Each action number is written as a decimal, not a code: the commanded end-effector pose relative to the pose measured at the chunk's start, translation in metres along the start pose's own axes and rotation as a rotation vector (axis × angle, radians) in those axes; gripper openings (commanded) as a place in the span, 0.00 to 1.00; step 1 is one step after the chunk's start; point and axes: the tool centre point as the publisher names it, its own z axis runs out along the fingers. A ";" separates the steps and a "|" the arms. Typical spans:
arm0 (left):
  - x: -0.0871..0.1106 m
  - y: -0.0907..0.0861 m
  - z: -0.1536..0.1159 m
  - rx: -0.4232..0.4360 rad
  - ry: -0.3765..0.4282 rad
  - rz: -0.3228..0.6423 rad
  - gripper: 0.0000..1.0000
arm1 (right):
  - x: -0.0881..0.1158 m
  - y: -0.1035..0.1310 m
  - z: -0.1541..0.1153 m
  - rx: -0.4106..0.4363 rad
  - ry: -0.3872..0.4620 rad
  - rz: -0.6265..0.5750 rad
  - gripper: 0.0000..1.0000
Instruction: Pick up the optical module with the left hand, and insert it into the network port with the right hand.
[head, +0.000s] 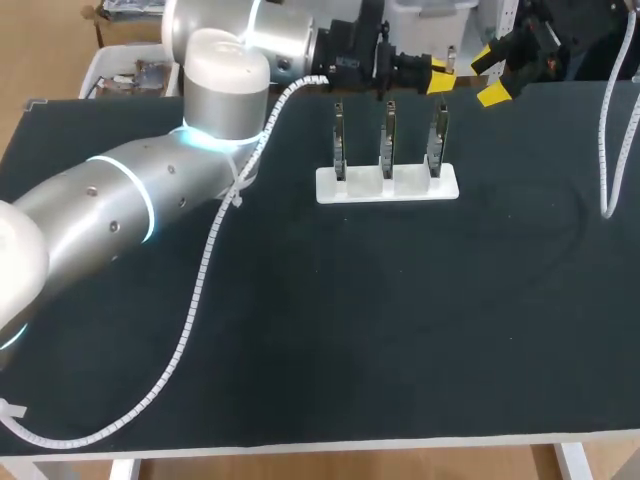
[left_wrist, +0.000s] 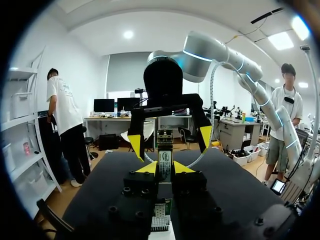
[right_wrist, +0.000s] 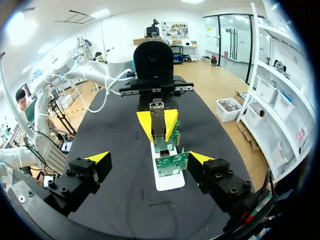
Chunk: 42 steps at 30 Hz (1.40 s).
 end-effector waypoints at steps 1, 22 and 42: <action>0.000 0.011 0.003 0.043 0.003 -0.004 0.00 | 0.000 0.003 0.000 0.006 0.001 0.001 1.00; 0.000 0.012 0.003 0.045 0.002 -0.005 0.00 | 0.000 0.003 0.000 0.006 0.001 0.001 1.00; 0.000 0.012 0.003 0.045 0.002 -0.005 0.00 | -0.019 -0.004 0.003 0.109 -0.025 0.017 1.00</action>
